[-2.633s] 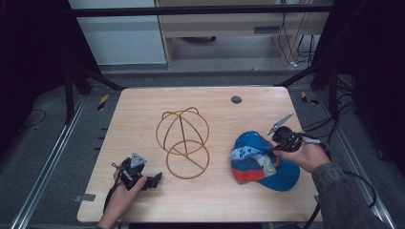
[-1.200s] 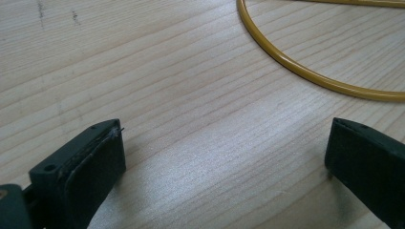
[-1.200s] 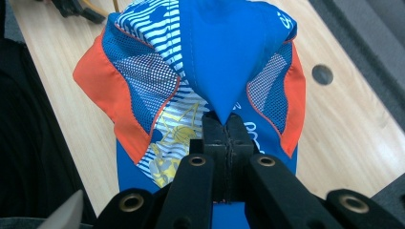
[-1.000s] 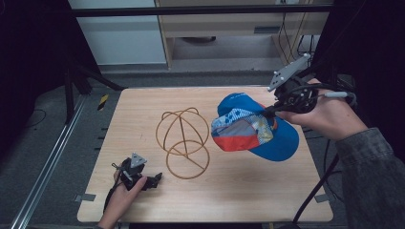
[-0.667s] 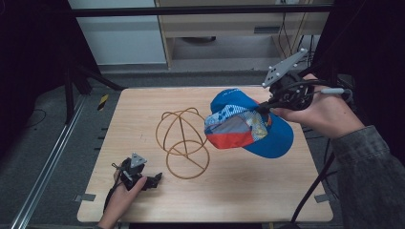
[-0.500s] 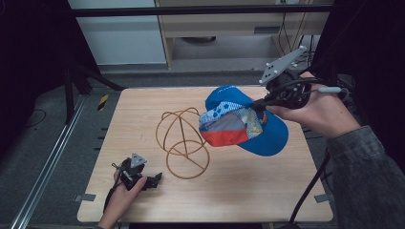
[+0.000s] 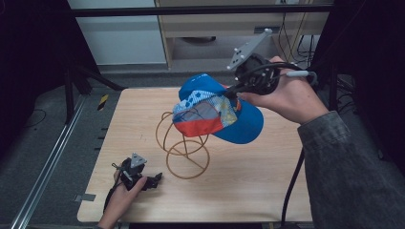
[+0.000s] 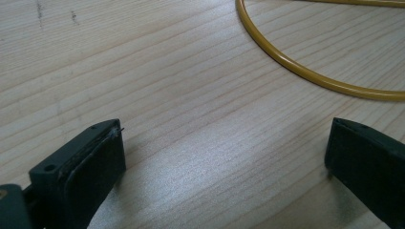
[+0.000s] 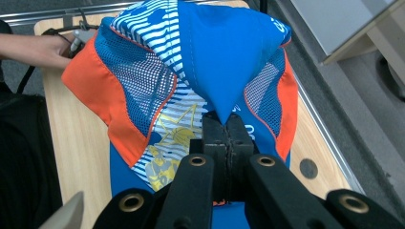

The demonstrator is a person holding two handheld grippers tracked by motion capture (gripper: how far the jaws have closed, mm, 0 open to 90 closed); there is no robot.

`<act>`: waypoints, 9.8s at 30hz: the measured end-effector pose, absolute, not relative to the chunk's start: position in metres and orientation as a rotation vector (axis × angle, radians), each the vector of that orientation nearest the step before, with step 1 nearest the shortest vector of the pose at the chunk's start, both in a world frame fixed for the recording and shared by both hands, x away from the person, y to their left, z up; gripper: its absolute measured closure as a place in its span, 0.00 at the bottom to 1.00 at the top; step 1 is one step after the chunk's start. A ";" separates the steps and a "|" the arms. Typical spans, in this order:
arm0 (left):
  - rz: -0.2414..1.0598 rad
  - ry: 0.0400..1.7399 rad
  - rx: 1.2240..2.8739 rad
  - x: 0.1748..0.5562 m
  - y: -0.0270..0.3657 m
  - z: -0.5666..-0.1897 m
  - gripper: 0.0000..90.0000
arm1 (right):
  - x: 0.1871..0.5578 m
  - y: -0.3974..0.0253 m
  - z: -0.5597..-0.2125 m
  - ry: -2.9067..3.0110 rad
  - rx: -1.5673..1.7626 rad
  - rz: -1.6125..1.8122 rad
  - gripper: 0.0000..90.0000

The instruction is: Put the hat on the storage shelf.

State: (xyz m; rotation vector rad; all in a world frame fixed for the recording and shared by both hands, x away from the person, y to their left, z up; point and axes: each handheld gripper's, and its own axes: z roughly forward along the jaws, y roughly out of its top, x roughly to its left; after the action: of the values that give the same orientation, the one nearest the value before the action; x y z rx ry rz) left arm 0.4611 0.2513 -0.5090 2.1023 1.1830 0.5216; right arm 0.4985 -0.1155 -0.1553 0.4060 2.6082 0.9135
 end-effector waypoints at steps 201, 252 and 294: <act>0.515 1.182 2.105 0.461 0.251 -0.509 0.00 | 0.517 -0.021 -0.209 2.668 0.348 0.960 0.07; 0.524 1.180 2.100 0.461 0.251 -0.509 0.00 | 0.487 -0.144 -0.248 2.410 0.656 1.088 0.09; 0.518 1.183 2.101 0.461 0.251 -0.509 0.00 | 0.473 -0.197 -0.454 2.432 1.022 0.971 0.20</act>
State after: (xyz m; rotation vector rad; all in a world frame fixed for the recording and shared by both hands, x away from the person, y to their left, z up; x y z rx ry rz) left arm 0.4605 0.2508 -0.5093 2.1005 1.1827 0.5179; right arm 0.4725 -0.1968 -0.4541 1.0216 2.4322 0.9715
